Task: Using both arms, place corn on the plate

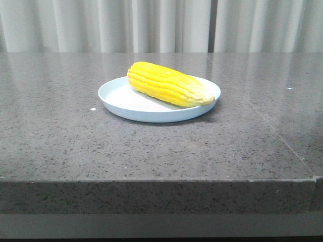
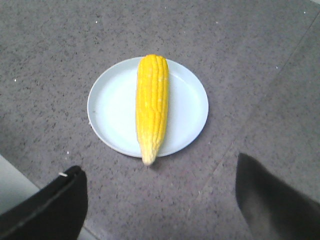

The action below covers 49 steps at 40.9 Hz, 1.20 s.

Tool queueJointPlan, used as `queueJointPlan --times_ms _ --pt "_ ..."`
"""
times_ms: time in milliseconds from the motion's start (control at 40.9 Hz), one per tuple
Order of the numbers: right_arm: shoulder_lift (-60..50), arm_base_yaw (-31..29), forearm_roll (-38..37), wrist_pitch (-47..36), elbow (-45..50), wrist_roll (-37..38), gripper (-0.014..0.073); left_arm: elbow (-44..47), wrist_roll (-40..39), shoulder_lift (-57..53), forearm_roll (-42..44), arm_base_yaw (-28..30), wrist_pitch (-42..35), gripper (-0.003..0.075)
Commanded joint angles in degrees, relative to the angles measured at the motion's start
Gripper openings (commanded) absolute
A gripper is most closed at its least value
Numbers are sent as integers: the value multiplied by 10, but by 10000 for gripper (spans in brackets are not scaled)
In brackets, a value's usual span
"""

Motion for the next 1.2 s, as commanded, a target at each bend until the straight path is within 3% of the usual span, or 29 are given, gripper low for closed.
queueJointPlan --times_ms 0,367,710,832,1077,1175 --pt "-51 0 -11 -16 21 0 625 -15 -5 0 6 -5 -42 440" --pt "-188 0 -21 15 118 0 625 -15 -5 0 6 -5 -44 440" --pt "-203 0 -23 19 124 0 616 -15 -5 0 6 -5 -45 430" --pt "-203 0 -23 19 124 0 495 -15 -5 0 6 -5 -45 320" --pt "-203 0 -22 19 124 0 62 -15 -5 0 6 -5 -45 -10" --pt "-203 0 -22 19 124 0 -51 -15 -5 0 6 -5 -45 -20"
